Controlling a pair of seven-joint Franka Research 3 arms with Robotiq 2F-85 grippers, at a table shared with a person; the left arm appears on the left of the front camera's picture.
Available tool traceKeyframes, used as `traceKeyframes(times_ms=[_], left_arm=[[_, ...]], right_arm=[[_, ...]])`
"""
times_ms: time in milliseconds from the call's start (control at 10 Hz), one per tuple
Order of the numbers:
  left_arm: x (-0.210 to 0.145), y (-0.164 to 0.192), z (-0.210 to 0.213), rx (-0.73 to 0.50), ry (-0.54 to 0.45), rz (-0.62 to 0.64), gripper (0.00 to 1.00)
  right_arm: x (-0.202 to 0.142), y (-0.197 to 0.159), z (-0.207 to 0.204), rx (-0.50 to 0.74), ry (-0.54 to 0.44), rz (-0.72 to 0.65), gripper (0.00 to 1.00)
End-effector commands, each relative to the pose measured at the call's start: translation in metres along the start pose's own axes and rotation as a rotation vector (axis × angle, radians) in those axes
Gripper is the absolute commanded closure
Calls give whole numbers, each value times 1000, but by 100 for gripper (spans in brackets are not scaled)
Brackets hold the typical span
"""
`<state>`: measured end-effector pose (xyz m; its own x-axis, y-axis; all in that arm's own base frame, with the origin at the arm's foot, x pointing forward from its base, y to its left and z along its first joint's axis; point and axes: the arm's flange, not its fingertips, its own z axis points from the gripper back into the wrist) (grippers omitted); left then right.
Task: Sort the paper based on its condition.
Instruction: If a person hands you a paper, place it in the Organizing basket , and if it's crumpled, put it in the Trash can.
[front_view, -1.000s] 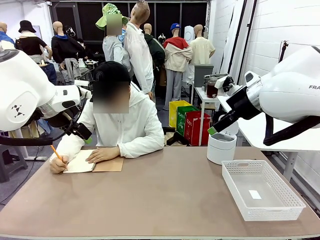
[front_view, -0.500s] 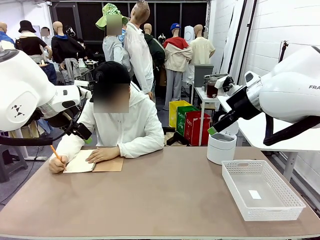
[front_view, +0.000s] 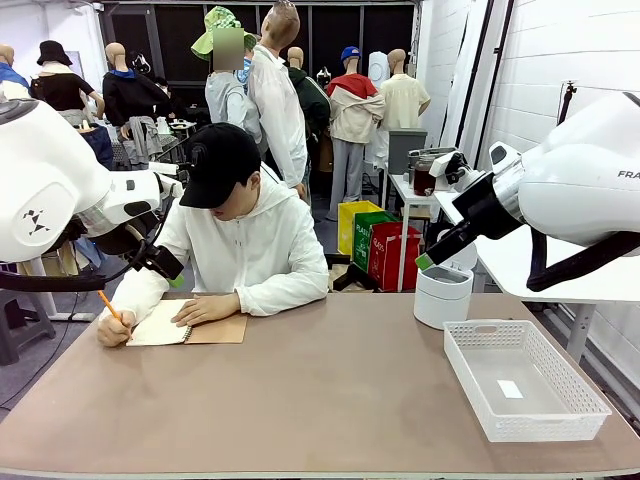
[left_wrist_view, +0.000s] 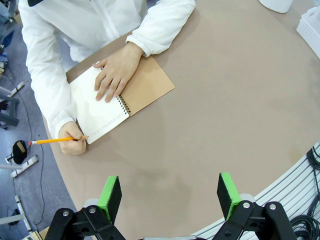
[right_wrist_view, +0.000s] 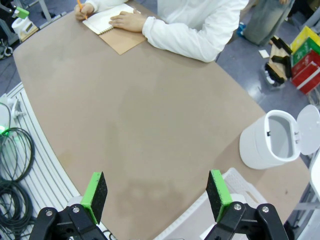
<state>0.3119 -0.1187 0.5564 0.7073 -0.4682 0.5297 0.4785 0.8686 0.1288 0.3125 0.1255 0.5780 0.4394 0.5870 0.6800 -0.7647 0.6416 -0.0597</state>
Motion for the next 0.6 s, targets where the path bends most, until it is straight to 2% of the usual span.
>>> traceKeyframes(times_ms=[0, 500], left_arm=[[0, 1, 1, 0, -7, 4, 0], [0, 1, 1, 0, -7, 4, 0]], right_arm=[[0, 0, 0, 4, -2, -4, 0], [0, 0, 0, 4, -2, -4, 0]])
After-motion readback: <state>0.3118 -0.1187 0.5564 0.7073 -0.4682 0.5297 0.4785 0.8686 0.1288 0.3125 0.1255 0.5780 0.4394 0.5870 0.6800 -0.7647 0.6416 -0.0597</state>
